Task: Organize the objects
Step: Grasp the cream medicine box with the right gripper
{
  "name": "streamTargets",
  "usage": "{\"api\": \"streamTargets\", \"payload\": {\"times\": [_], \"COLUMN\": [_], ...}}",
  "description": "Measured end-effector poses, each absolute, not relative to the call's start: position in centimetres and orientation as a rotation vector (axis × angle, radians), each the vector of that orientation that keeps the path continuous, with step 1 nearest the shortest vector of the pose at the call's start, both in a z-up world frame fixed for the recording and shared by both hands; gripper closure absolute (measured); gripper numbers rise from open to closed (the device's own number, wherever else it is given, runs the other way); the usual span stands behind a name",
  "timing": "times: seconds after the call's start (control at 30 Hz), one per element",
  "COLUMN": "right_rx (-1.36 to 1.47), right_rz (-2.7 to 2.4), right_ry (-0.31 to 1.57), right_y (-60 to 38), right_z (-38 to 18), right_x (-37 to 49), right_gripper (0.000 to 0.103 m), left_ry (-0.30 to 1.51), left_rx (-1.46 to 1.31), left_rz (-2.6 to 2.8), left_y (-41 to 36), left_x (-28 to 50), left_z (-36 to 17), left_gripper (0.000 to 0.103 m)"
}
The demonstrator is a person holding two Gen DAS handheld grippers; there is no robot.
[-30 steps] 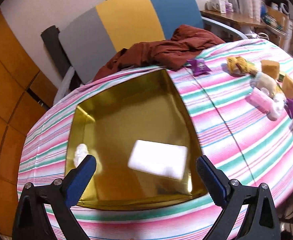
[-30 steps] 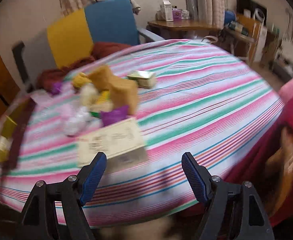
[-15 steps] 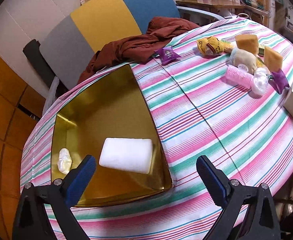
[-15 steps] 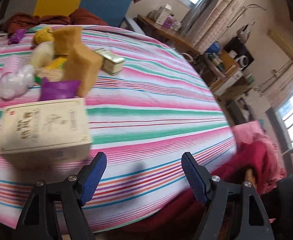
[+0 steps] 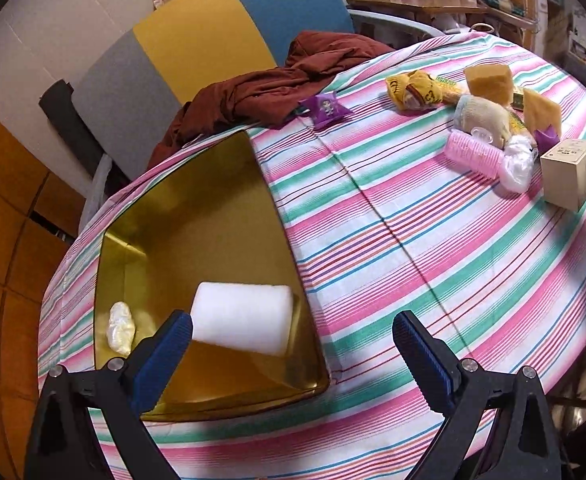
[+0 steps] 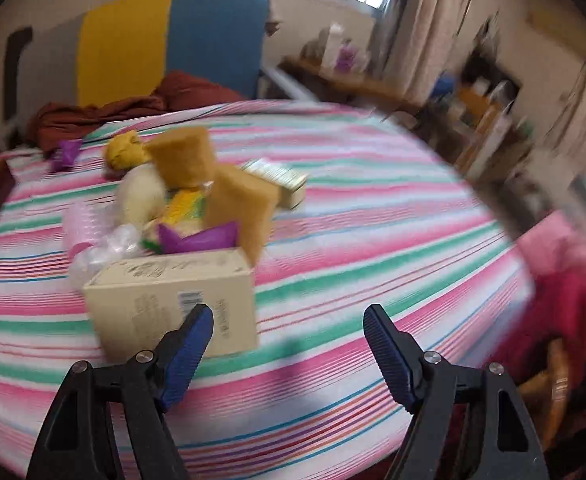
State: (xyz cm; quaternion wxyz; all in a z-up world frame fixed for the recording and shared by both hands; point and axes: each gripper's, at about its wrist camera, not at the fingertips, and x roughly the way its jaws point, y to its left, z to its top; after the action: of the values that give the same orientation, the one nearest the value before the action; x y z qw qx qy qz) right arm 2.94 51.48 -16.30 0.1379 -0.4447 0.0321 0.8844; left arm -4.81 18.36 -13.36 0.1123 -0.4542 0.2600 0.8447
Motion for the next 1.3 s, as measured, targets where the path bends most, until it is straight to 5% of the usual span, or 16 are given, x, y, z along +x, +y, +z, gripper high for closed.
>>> {"api": "streamTargets", "payload": {"times": [0.27,0.47,0.67,0.97,1.17,1.3], "right_rx": [-1.548,-1.905,-2.18,-2.216,-2.202,-2.202], "right_rz": [2.808,2.735,2.619,2.336,2.433,2.587], "right_ry": [-0.252,-0.898,-1.232,-1.746,-1.685,-1.397], "right_y": [51.9,47.6,44.4,41.3,40.9,42.0], "right_z": [-15.5,-15.2,-16.9,-20.8,-20.6,-18.8], "right_x": [3.8,1.3,-1.8,-3.1,-3.4,-3.7], "right_gripper": [0.024,0.024,0.024,0.019,0.021,0.04], "left_ry": [0.765,0.777,0.776,0.841,0.87,0.859], "left_rx": [-1.347,-1.366,-1.389,-1.404,-1.391,-1.405], "left_rz": [2.461,2.476,2.46,2.398,2.39,2.399], "left_y": [19.3,19.8,21.5,25.0,25.5,25.2], "left_x": [-5.5,-5.9,-6.4,-7.3,-7.3,-7.6], "left_z": [-14.2,-14.3,-14.7,-16.1,-16.4,-16.5], "left_gripper": [0.002,0.002,0.002,0.002,0.002,0.002]}}
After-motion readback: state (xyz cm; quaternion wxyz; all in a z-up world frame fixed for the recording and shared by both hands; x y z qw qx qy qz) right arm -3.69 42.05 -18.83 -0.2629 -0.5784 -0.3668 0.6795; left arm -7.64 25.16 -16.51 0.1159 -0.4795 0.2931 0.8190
